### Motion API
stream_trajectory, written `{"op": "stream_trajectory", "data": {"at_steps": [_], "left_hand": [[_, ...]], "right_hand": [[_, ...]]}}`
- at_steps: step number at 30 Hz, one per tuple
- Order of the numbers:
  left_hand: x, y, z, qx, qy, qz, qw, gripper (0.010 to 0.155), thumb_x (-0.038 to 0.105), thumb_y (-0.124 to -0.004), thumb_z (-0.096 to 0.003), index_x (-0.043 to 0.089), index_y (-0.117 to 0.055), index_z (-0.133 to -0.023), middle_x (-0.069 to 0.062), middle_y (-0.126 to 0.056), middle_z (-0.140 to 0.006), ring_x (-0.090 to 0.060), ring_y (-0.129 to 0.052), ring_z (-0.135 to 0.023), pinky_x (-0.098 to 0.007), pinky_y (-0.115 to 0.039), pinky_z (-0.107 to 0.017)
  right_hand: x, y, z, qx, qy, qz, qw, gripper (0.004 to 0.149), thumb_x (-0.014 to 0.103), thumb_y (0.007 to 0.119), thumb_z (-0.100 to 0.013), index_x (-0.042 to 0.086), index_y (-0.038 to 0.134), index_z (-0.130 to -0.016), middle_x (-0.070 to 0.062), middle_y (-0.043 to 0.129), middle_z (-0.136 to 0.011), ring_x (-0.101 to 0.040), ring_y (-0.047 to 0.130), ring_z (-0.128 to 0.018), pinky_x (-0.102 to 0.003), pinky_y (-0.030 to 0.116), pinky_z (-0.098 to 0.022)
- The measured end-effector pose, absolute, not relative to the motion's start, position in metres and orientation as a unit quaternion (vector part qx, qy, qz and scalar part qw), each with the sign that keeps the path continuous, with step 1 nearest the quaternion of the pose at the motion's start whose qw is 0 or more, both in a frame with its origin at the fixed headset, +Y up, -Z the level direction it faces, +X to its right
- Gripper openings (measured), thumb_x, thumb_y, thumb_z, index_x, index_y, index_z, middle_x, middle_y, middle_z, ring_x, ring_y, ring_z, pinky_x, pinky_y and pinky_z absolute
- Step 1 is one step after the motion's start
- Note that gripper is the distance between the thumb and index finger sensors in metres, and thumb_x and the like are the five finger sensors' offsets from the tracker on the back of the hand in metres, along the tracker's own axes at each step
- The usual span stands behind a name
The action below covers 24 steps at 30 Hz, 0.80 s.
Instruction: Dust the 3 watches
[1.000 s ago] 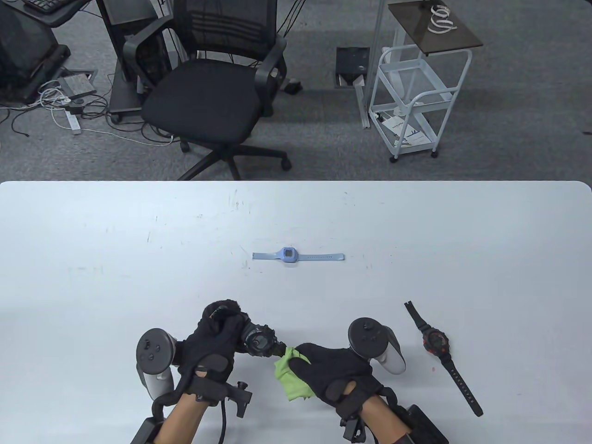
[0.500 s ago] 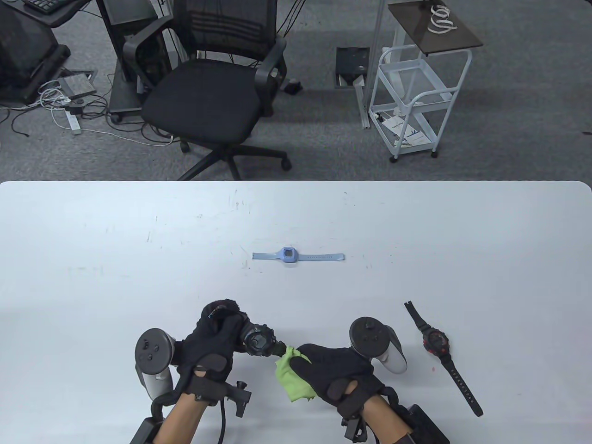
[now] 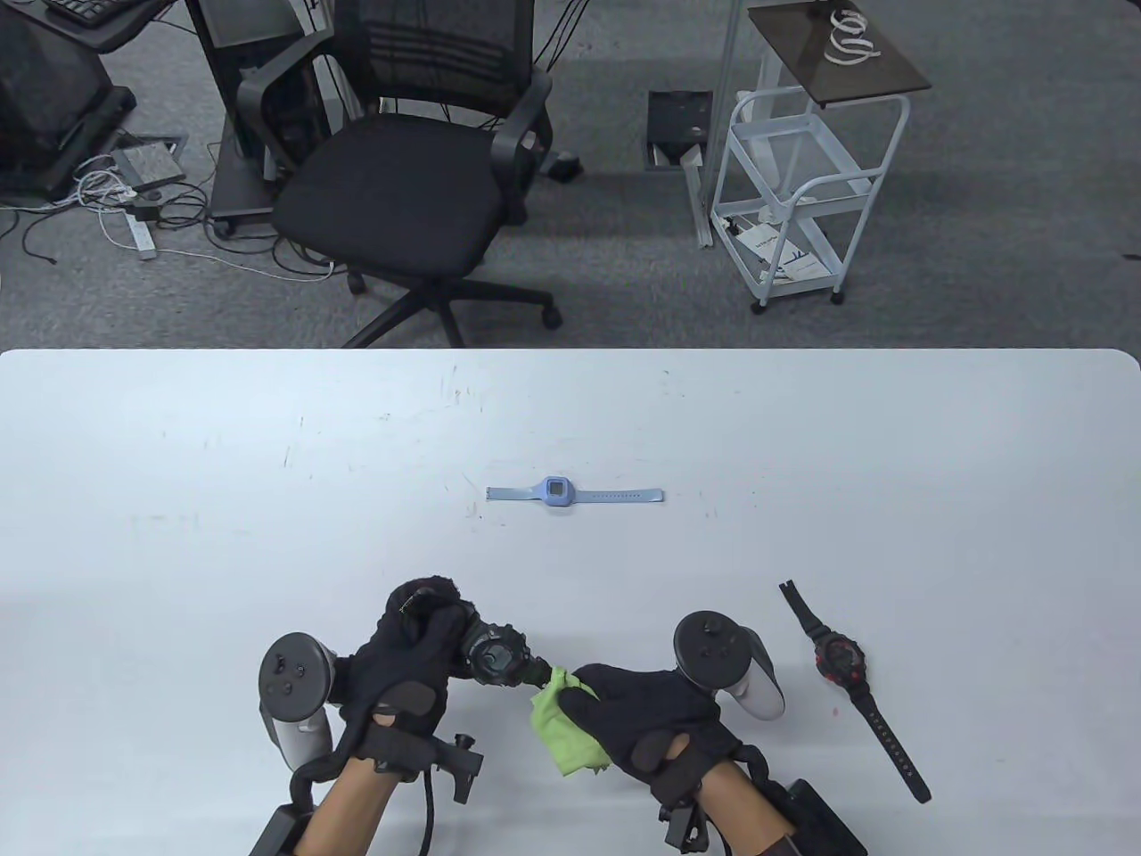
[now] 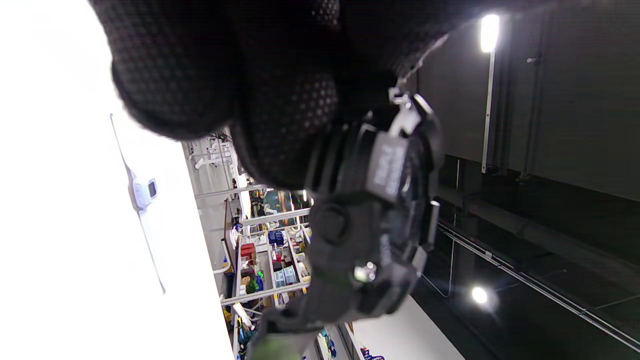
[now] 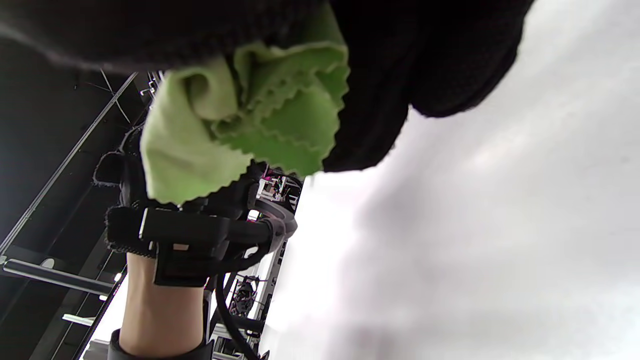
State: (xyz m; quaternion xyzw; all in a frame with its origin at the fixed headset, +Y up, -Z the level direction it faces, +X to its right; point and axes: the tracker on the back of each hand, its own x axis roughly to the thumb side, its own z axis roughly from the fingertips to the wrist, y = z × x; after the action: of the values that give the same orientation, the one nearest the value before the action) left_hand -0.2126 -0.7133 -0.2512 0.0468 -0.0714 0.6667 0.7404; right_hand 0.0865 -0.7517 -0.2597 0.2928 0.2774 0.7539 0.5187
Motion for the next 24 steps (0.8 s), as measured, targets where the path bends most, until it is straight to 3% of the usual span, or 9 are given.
{"op": "stream_trajectory", "data": {"at_steps": [4,10,16,24], "left_hand": [[-0.2135,-0.7130,-0.2512,0.048,-0.071,0.666,0.741,0.045,0.032,-0.077,-0.0499,0.016,-0.073,-0.092,-0.006,-0.093,-0.076,-0.020,-0.111,-0.040,-0.042,-0.095,-0.036],[-0.2140,-0.7125,-0.2513,0.050,-0.069,0.668,0.739,0.045,0.032,-0.077,-0.0499,0.016,-0.073,-0.092,-0.007,-0.093,-0.076,-0.020,-0.111,-0.040,-0.042,-0.095,-0.036],[-0.2145,-0.7124,-0.2514,0.051,-0.069,0.668,0.739,0.045,0.032,-0.077,-0.0499,0.016,-0.073,-0.092,-0.006,-0.093,-0.076,-0.020,-0.111,-0.040,-0.042,-0.095,-0.036],[-0.2151,-0.7120,-0.2514,0.052,-0.070,0.668,0.739,0.045,0.032,-0.077,-0.0499,0.016,-0.073,-0.092,-0.007,-0.093,-0.076,-0.020,-0.111,-0.040,-0.043,-0.095,-0.036]], "right_hand": [[0.0843,-0.7538,-0.2593,0.304,0.294,0.741,0.522,0.049,0.046,0.071,-0.068,0.013,0.069,-0.103,-0.001,0.090,-0.082,-0.019,0.096,-0.072,-0.054,0.073,-0.063],[0.0869,-0.7500,-0.2591,0.293,0.274,0.756,0.518,0.049,0.051,0.069,-0.068,0.012,0.077,-0.096,0.002,0.096,-0.072,-0.015,0.101,-0.062,-0.051,0.078,-0.058],[0.0853,-0.7521,-0.2588,0.300,0.290,0.748,0.517,0.049,0.047,0.070,-0.068,0.013,0.069,-0.103,-0.001,0.091,-0.081,-0.019,0.096,-0.071,-0.054,0.073,-0.062],[0.0873,-0.7495,-0.2591,0.288,0.271,0.762,0.512,0.049,0.051,0.069,-0.068,0.012,0.078,-0.095,0.002,0.097,-0.071,-0.015,0.102,-0.060,-0.050,0.079,-0.057]]}}
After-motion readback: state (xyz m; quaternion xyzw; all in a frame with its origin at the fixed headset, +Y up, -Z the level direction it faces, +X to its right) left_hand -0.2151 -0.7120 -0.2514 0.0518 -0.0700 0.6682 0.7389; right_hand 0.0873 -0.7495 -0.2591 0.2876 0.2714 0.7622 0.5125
